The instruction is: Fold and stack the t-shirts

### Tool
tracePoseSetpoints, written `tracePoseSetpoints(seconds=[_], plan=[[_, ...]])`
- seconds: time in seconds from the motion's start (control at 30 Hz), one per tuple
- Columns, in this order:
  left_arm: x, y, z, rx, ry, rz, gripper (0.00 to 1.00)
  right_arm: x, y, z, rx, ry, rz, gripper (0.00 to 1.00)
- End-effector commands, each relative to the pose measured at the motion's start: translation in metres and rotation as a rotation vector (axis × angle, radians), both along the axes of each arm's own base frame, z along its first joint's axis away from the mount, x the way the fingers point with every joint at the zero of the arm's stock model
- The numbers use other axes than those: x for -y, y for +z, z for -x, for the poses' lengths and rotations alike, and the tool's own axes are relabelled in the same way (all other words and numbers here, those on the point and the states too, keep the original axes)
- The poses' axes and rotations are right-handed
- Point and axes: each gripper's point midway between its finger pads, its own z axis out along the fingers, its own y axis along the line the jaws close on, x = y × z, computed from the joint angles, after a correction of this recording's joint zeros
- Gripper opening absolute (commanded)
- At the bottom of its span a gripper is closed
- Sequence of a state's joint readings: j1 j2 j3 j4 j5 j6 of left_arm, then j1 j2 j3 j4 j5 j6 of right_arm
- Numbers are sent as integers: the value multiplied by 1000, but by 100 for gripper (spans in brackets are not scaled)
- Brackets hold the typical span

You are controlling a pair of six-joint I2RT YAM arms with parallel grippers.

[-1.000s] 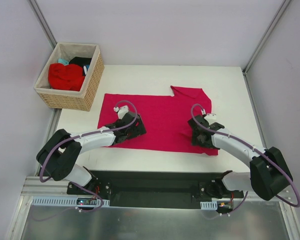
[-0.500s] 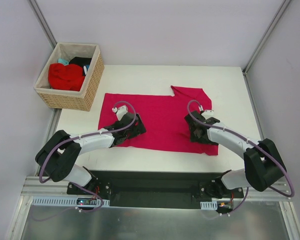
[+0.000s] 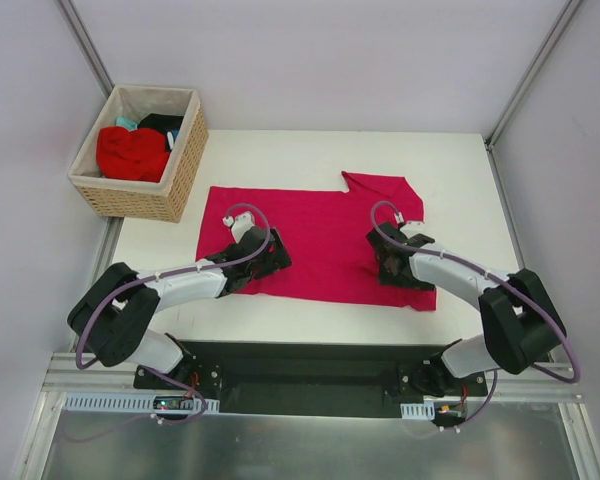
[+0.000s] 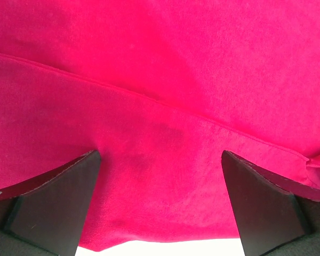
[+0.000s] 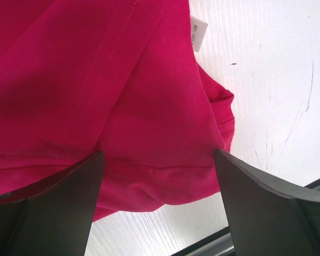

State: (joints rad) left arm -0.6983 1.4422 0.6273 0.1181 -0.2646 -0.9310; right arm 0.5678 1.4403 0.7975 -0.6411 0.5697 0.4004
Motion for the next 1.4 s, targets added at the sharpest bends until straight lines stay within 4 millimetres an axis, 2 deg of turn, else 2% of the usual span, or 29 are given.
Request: tracePoseSetpoints(seconds=[0.0, 0.3, 0.67, 0.93, 1.03, 1.17, 1.2, 1.27, 1.37], plan=[[-17, -22, 26, -112, 0, -51, 99, -7, 4, -10, 27, -12, -20, 88], [-20, -23, 26, -116, 1, -55, 99, -19, 1, -27, 27, 3, -28, 88], [-19, -23, 24, -116, 1, -56, 99, -40, 24, -66, 89, 34, -42, 88], [-21, -26, 26, -122, 3, -61, 99, -50, 25, -87, 116, 46, -41, 88], [-21, -27, 26, -125, 4, -62, 99, -55, 22, -99, 134, 58, -28, 88], [-21, -28, 27, -129, 7, -63, 99, -70, 18, -124, 184, 86, -58, 89], [-22, -28, 26, -128, 7, -64, 99, -73, 12, -128, 175, 93, -53, 89], [-21, -27, 26, -127, 4, -61, 99, -84, 16, -143, 203, 113, -78, 89], [-22, -24, 26, -120, 3, -61, 99, -93, 19, -153, 214, 129, -95, 89]])
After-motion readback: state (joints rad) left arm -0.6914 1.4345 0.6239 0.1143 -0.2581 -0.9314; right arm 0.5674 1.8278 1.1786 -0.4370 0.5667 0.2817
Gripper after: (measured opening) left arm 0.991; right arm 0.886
